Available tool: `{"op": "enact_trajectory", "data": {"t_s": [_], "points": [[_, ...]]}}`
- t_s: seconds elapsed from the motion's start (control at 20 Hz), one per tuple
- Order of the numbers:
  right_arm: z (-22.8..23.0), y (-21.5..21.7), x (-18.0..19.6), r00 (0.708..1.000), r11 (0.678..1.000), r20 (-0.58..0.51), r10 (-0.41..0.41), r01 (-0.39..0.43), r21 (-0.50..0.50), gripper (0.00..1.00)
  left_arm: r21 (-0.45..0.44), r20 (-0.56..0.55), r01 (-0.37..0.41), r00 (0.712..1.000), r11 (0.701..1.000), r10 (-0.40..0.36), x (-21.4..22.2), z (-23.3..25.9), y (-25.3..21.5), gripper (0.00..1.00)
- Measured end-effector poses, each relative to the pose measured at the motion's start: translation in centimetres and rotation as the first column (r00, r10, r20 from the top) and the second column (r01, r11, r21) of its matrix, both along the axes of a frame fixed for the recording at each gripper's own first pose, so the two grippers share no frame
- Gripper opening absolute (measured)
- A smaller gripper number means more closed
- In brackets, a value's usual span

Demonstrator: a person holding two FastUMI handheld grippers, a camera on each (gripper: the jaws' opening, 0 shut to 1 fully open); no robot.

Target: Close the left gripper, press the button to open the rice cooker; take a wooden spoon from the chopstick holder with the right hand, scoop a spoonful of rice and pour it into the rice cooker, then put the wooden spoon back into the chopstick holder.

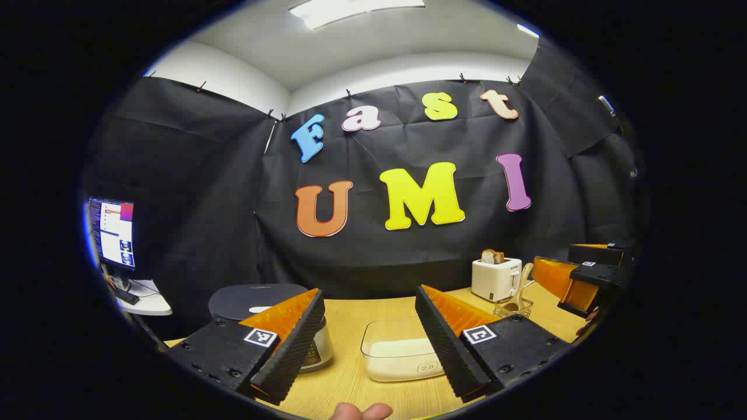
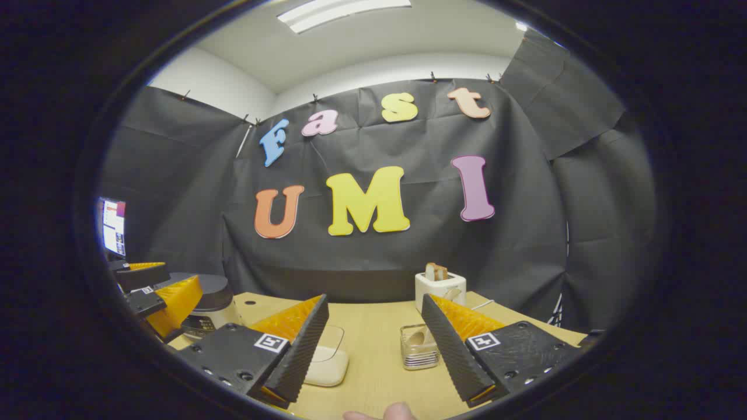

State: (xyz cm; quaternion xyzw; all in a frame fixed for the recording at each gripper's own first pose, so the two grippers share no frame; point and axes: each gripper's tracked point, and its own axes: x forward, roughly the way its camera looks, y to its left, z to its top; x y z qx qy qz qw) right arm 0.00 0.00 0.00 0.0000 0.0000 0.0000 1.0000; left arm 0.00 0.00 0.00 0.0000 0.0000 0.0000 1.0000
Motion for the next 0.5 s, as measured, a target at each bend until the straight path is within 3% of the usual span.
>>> {"op": "enact_trajectory", "data": {"t_s": [0.5], "points": [[-0.21,0.53,0.03,1.0,1.0,-0.003,0.006,-0.006,-0.007,0.95,-0.03,-0.003,-0.013,1.0,0.999,0.012,-0.05,0.21,0.9,0.99]]}}
